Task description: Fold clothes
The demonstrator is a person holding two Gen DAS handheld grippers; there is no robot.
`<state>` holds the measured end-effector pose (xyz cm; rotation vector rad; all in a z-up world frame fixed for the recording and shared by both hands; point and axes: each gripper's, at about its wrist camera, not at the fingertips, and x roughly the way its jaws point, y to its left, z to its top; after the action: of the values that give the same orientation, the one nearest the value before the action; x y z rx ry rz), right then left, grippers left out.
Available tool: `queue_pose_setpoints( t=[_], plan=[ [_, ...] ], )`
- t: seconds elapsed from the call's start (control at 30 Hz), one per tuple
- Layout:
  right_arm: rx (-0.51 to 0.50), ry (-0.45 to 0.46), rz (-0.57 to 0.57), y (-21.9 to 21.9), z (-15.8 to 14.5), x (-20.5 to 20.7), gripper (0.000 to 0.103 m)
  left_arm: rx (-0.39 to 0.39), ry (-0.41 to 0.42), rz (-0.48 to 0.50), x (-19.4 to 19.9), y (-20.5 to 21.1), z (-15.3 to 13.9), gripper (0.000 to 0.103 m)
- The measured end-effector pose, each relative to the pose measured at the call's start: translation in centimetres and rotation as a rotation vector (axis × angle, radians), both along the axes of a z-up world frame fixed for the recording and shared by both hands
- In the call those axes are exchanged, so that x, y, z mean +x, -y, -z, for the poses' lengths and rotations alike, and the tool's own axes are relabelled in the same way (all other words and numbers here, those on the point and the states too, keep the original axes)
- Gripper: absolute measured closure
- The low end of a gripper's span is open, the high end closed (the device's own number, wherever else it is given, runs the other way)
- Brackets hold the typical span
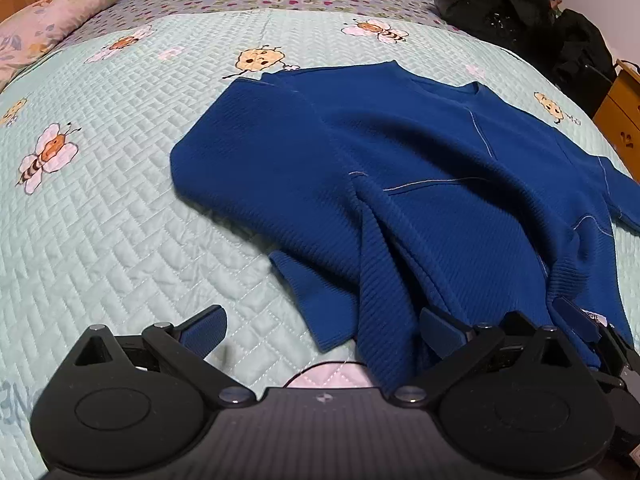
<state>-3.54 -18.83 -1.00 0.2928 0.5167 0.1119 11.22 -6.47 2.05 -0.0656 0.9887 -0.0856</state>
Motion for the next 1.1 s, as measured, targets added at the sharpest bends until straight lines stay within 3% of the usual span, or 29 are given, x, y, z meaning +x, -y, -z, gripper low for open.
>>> queue_pose_setpoints(
  t=[0.43, 0.5, 0.63, 0.7, 0.97, 1.1],
  plan=[
    [0.02, 0.014, -0.006, -0.5, -0.1, -1.2, 0.007, 0.049, 0.025, 0.048, 0.6, 2.2, 0.3, 0.001],
    [0.024, 0.016, -0.007, -0.5, -0.1, -1.4, 0.007, 0.055, 0.064, 0.095, -0.1, 3.3, 0.0, 0.001],
    [0.033, 0.019, -0.007, -0.7, -0.2, -1.5, 0.007, 0.064, 0.245, 0.192, -2.8, 4.9, -1.3, 0.001],
    [0.035, 0.02, -0.008, -0.7, -0.3, -1.6, 0.007, 0.023, 0.322, 0.234, -3.8, 4.6, -1.8, 0.001],
    [0.044, 0.026, -0.007, -0.9, -0.5, -1.9, 0.007, -0.136, 0.24, -0.085, -0.9, -4.8, -0.5, 0.006],
    [0.049, 0.029, -0.006, -0.8, -0.4, -1.7, 0.007, -0.232, 0.258, -0.139, 1.6, -7.6, -1.0, 0.006]
  ],
)
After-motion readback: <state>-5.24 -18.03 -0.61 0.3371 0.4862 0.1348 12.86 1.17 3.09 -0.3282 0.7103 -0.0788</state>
